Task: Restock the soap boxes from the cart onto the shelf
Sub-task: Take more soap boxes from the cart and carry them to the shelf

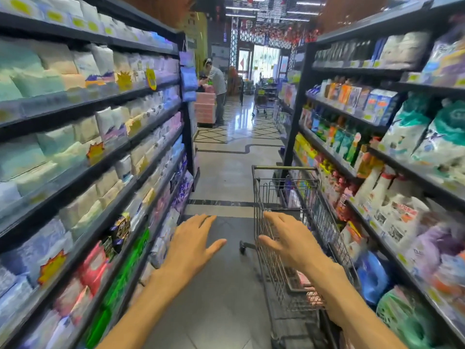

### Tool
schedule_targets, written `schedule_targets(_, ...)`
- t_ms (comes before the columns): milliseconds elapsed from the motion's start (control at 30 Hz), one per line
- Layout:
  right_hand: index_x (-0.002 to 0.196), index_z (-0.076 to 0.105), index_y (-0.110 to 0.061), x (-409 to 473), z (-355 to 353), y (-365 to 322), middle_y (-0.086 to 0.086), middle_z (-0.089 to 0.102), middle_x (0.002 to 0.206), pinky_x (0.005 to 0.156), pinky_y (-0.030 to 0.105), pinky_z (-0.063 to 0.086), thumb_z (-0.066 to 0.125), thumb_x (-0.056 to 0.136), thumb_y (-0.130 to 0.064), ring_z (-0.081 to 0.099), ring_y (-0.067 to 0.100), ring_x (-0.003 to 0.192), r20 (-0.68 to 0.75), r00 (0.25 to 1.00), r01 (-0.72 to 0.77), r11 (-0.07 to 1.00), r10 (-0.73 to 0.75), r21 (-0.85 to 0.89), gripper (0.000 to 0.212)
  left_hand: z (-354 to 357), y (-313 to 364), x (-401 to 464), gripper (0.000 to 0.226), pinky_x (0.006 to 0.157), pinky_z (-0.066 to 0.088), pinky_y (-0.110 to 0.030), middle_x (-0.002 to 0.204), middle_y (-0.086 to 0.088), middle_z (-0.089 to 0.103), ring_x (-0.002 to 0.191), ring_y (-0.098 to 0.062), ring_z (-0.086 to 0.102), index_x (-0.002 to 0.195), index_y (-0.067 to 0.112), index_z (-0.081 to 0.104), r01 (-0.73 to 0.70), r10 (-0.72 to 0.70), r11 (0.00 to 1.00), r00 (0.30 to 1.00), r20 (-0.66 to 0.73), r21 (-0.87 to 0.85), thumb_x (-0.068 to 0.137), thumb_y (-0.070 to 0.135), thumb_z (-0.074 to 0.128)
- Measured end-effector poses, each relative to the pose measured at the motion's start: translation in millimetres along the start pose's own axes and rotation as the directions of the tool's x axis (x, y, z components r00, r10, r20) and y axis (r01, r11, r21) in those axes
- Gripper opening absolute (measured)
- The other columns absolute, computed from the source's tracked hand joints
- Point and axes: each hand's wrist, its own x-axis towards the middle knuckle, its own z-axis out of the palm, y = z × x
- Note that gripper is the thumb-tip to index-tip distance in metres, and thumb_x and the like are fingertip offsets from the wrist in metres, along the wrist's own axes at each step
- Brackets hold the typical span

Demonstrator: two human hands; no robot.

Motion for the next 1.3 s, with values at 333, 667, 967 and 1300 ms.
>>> schedule_targets(333,0.152,0.031,-0.026,158,29,108,-0.005,0.044,0.15,0.103,0.035,0.045,0.049,0.096,-0.057,0.048,0.017,0.132,-0.012,0.943,-0.333,0.943,0.333,-0.019,0.068,83,-14,261,0.071,0.104,0.047,-0.047,0.143,-0.007,0.057,0.13,-0.03,0.055,0.145,0.016,0.052,-0.287,0.295,0.95,0.954,0.049,-0.12,0.093,0.064,0.052)
schedule_targets(667,0.151,0.032,-0.029,193,45,240,-0.007,0.044,0.15,0.104,0.037,0.044,0.05,0.094,-0.06,0.046,0.015,0.134,-0.11,0.679,-0.726,0.686,0.726,0.044,0.067,192,85,461,0.09,0.103,0.051,-0.043,0.144,-0.003,0.056,0.13,-0.025,0.055,0.145,0.02,0.049,-0.636,0.682,0.721,0.722,0.117,-0.277,0.088,0.081,0.016)
schedule_targets(967,0.152,0.032,-0.03,185,74,348,-0.007,0.046,0.149,0.106,0.035,0.041,0.051,0.094,-0.059,0.045,0.016,0.135,-0.18,0.366,-0.914,0.389,0.913,0.118,0.067,293,206,563,0.069,0.105,0.046,-0.038,0.144,0.0,0.053,0.131,-0.023,0.051,0.148,0.022,0.044,-0.738,0.864,0.497,0.467,0.186,-0.456,0.095,0.066,0.045)
schedule_targets(1300,0.142,0.049,-0.029,168,170,404,0.005,0.06,0.135,0.095,0.045,0.051,0.062,0.084,-0.056,0.059,0.029,0.12,0.008,-0.078,-0.973,-0.078,0.997,0.218,0.065,452,268,582,0.063,0.107,0.043,-0.042,0.151,-0.011,0.047,0.14,-0.031,0.042,0.148,0.013,0.042,-0.699,0.864,0.44,0.159,0.478,-0.563,0.099,0.052,0.051)
